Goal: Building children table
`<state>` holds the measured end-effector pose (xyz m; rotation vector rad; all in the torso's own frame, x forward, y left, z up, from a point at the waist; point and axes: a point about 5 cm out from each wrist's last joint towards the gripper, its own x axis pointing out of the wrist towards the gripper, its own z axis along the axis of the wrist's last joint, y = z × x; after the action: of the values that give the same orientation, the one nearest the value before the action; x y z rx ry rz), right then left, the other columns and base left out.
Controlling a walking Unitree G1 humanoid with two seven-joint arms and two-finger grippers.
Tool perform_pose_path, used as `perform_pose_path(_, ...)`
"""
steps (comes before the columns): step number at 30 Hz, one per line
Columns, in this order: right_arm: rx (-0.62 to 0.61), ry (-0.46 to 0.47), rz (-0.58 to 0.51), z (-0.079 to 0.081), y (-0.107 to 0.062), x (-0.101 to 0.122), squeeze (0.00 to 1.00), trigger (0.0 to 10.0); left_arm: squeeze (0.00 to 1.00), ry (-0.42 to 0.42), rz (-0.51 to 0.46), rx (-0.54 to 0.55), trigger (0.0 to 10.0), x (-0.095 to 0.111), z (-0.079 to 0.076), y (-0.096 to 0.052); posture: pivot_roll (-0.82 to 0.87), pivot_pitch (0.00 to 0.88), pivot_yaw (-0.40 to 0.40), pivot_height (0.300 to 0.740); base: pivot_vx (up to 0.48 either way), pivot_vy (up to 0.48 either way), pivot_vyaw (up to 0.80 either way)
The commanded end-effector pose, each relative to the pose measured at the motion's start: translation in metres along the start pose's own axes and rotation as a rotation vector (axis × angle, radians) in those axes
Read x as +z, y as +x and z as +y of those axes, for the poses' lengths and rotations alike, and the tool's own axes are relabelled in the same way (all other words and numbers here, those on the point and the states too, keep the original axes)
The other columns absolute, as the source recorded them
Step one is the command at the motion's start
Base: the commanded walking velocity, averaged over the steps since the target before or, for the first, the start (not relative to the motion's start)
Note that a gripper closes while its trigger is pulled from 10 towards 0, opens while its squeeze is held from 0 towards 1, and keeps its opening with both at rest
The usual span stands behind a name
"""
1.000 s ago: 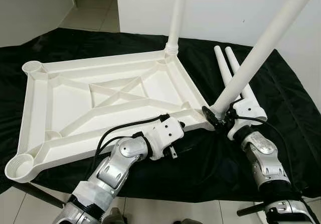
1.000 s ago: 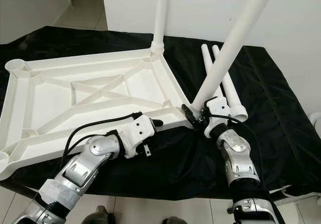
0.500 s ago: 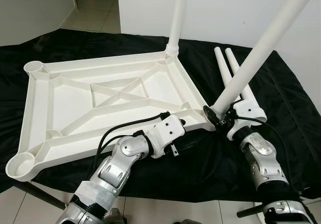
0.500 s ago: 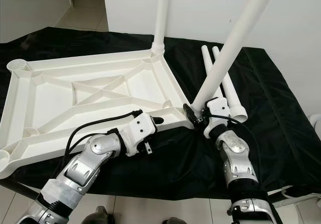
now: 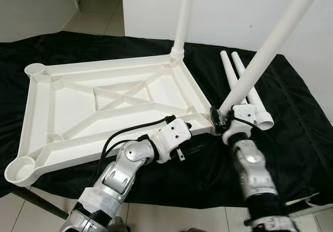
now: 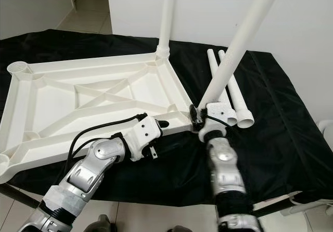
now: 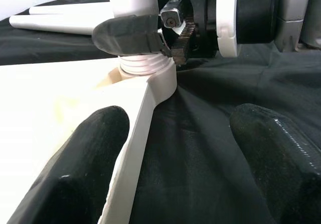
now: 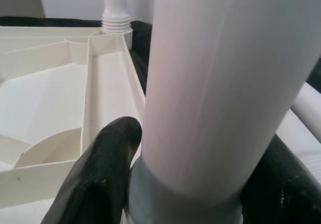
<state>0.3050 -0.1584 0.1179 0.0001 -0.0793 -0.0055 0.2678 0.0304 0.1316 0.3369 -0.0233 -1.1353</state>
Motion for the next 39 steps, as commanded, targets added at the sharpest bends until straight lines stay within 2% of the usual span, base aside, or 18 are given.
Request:
perform_pose_path(1, -0.102, 0.037, 0.055, -0.001, -0.003, -0.008, 0.00, 10.0, 0.00, 0.009, 0.006, 0.110, 10.0, -0.001, 0.007, 0.000, 0.04, 0.020, -0.063, 0.740, 0.000, 0.000, 0.00)
perform_pose_path(3, -0.219, 0.061, 0.069, 0.007, -0.006, -0.007, 0.00, 10.0, 0.00, 0.008, -0.001, 0.122, 10.0, 0.001, 0.009, -0.001, 0.04, 0.023, -0.065, 0.740, 0.000, 0.000, 0.00)
perform_pose_path(6, -0.286, 0.079, 0.071, 0.015, -0.011, -0.006, 0.00, 10.0, 0.00, 0.008, -0.013, 0.138, 10.0, 0.004, 0.012, -0.002, 0.05, 0.024, -0.068, 0.740, 0.000, 0.000, 0.00)
perform_pose_path(11, -0.287, 0.094, 0.079, 0.022, -0.015, -0.006, 0.00, 10.0, 0.00, 0.007, -0.030, 0.162, 10.0, 0.008, 0.019, -0.004, 0.04, 0.025, -0.063, 0.740, 0.000, 0.000, 0.00)
perform_pose_path(17, -0.303, 0.068, 0.086, 0.019, -0.017, -0.006, 0.00, 10.0, 0.00, 0.019, -0.029, 0.170, 10.0, 0.009, 0.023, -0.004, 0.04, 0.026, -0.065, 0.740, 0.000, 0.000, 0.00)
perform_pose_path(19, -0.283, 0.073, 0.022, 0.017, -0.017, 0.001, 0.00, 10.0, 0.00, 0.019, -0.031, 0.173, 10.0, 0.009, 0.024, -0.004, 0.04, 0.025, -0.063, 0.740, 0.000, 0.000, 0.00)
perform_pose_path(22, -0.281, 0.072, -0.004, 0.016, -0.017, 0.005, 0.00, 10.0, 0.00, 0.019, -0.031, 0.174, 10.0, 0.009, 0.024, -0.004, 0.04, 0.025, -0.063, 0.740, 0.000, 0.000, 0.00)
perform_pose_path(23, -0.260, 0.073, -0.036, 0.014, -0.017, 0.009, 1.00, 10.0, 0.00, 0.017, -0.035, 0.170, 10.0, 0.009, 0.023, -0.003, 0.04, 0.024, -0.063, 0.740, 0.000, 0.000, 0.00)
perform_pose_path(26, -0.188, 0.084, -0.064, 0.008, -0.017, 0.013, 1.00, 10.0, 0.00, 0.016, -0.039, 0.162, 10.0, 0.010, 0.021, -0.003, 0.04, 0.019, -0.062, 0.740, 0.000, 0.000, 0.00)
perform_pose_path(33, -0.134, 0.061, -0.098, -0.007, -0.017, 0.015, 1.00, 10.0, 0.00, 0.012, -0.043, 0.154, 10.0, 0.010, 0.018, -0.001, 0.04, 0.010, -0.069, 0.740, 0.000, 0.000, 0.00)
perform_pose_path(37, -0.051, 0.038, -0.084, -0.007, -0.017, 0.011, 1.00, 10.0, 0.00, 0.016, -0.047, 0.147, 10.0, 0.011, 0.015, -0.001, 0.04, 0.010, -0.069, 0.740, 0.000, 0.000, 0.00)
perform_pose_path(38, 0.017, 0.021, -0.066, -0.008, -0.017, 0.008, 0.00, 10.0, 0.00, 0.016, -0.048, 0.146, 10.0, 0.012, 0.015, 0.000, 0.05, 0.000, -0.067, 0.740, 0.000, 0.000, 0.00)
perform_pose_path(39, 0.017, 0.021, -0.066, -0.008, -0.017, 0.008, 0.00, 10.0, 0.00, 0.016, -0.048, 0.146, 10.0, 0.012, 0.015, 0.000, 0.05, 0.000, -0.067, 0.740, 0.000, 0.000, 0.00)
